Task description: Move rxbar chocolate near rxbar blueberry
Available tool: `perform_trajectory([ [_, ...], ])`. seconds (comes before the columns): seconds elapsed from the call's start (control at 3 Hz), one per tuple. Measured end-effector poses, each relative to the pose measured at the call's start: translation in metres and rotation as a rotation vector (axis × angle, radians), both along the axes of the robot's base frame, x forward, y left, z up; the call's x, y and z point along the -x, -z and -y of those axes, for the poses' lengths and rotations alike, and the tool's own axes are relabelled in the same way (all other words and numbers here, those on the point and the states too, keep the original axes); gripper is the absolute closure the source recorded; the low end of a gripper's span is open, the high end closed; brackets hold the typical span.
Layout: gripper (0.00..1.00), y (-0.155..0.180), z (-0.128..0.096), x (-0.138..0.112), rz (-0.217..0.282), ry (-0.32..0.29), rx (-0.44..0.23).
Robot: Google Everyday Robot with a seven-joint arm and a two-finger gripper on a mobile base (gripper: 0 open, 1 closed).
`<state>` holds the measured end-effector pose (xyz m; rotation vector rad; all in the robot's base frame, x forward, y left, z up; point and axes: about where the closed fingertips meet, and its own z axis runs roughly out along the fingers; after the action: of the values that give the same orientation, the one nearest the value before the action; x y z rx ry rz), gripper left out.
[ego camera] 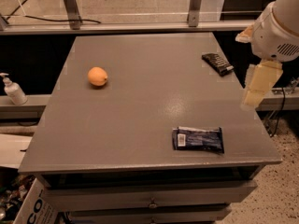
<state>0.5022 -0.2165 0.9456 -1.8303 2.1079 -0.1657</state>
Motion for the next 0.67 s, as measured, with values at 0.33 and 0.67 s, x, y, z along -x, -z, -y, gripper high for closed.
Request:
perform_trajectory([
  [0.33,0.00,0.012,0.008,-0.033,-0.001,0.022,0.014],
  [0.67,0.00,0.020,0.014,-0.086,0.007,0.080,-0.015],
])
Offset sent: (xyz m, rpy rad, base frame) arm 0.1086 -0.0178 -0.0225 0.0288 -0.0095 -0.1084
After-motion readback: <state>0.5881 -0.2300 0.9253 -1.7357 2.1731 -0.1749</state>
